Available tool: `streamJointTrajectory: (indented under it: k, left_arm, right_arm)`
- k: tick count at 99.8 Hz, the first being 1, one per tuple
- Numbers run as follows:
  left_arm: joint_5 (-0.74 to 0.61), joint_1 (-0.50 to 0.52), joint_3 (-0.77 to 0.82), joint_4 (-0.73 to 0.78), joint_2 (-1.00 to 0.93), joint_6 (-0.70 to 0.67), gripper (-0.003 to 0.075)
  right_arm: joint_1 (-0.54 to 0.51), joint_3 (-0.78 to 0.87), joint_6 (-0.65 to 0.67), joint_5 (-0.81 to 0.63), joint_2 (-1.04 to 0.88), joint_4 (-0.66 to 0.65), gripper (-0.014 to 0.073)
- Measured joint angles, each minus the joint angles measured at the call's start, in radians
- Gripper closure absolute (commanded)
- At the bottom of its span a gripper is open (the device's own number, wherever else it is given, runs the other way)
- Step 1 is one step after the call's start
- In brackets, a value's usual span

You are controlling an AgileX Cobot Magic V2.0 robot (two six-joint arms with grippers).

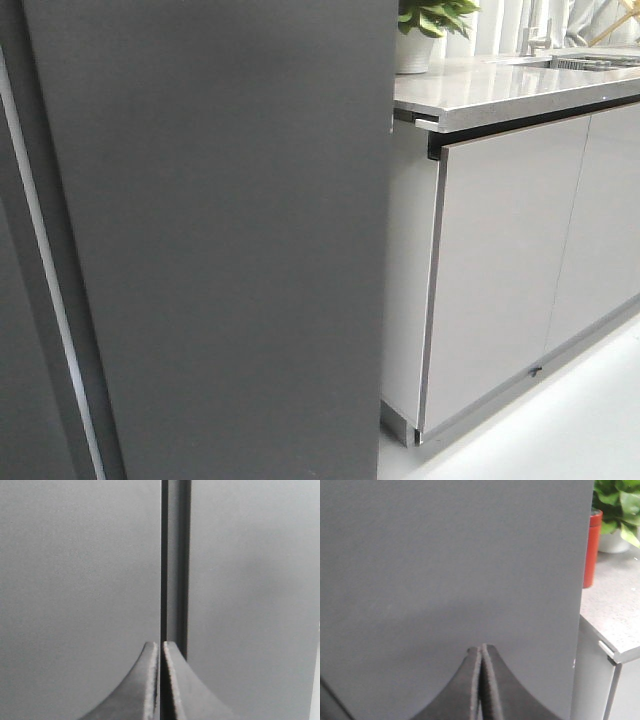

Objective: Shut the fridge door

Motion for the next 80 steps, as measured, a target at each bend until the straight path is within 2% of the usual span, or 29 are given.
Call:
streamJointTrajectory:
  k: [11, 20, 37, 57, 80]
  left_arm:
    - [0.0, 0.0, 0.0, 0.0, 0.0, 0.0, 0.074]
    - [0.0, 0.0, 0.0, 0.0, 0.0, 0.0, 0.074]
    - [0.0, 0.0, 0.0, 0.0, 0.0, 0.0, 0.074]
    - [0.0, 0.0, 0.0, 0.0, 0.0, 0.0, 0.074]
    - [0.0, 0.0, 0.0, 0.0, 0.0, 0.0, 0.074]
  right_arm:
    - [-0.064, 0.273, 0.02, -0.137, -0.153, 0.022, 0.0639]
    - [-0.137, 0.474, 0.024, -0.191, -0.28, 0.043, 0.0639]
    - [-0.271, 0.788, 0.027, -0.227, -0.524, 0.052, 0.0639]
    - [-0.428, 1.077, 0.029, -0.241, -0.843, 0.072, 0.0639]
    - [-0.449, 1.388, 0.029, -0.318, -1.162, 0.139, 0.0639]
